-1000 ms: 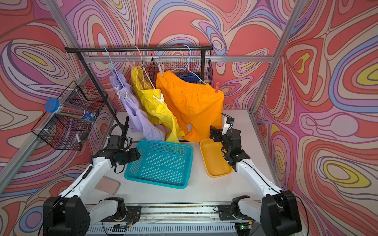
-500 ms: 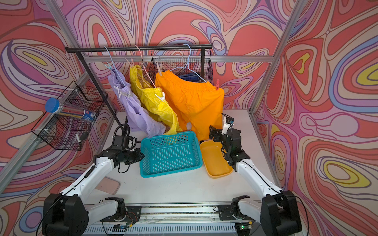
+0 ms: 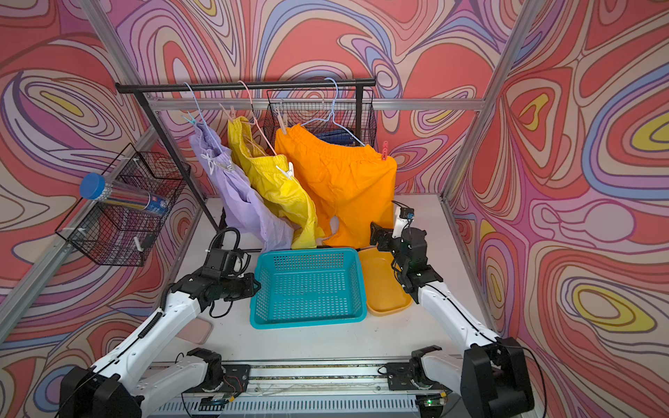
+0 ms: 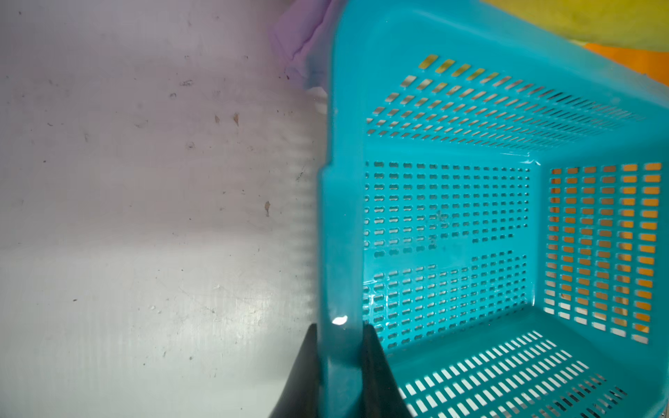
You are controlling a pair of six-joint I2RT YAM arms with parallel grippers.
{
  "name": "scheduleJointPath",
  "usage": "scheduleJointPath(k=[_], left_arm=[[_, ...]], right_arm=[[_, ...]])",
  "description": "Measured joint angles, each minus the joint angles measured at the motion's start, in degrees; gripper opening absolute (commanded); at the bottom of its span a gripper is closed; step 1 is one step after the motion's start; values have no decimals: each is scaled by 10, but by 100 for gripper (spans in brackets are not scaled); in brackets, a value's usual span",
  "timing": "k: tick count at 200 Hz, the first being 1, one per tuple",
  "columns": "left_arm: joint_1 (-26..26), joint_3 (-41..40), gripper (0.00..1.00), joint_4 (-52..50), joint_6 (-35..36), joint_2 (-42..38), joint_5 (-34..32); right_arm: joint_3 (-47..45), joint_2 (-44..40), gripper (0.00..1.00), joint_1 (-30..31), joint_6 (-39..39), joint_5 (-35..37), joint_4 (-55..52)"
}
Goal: Remove the clothespins securing shorts to the hanger
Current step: Move the basket to the center of the board, then pick up the hanger from the clothesline.
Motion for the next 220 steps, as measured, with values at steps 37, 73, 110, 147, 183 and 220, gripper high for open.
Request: scheduleJointPath(k=[37, 73, 110, 147, 183, 220], left_arm=[[-16, -1, 32, -7, -5, 8, -6], [-17, 0, 59, -36, -10, -11, -6], [-18, 11, 97, -69, -21, -91, -8], [-18, 46, 100, -98, -42, -165, -32], [-18, 70, 100, -103, -76, -226, -83], [-18, 69, 100, -54, -88, -289, -124]], right_arm=[[0, 0, 94, 0, 0, -2, 0], [0, 8, 95, 0, 0, -2, 0], [0, 9, 96, 0, 0, -2, 0], [0, 10, 96, 0, 5, -8, 0], [0, 15, 96, 0, 9, -12, 0], [0, 16, 96, 0, 11, -13, 0]])
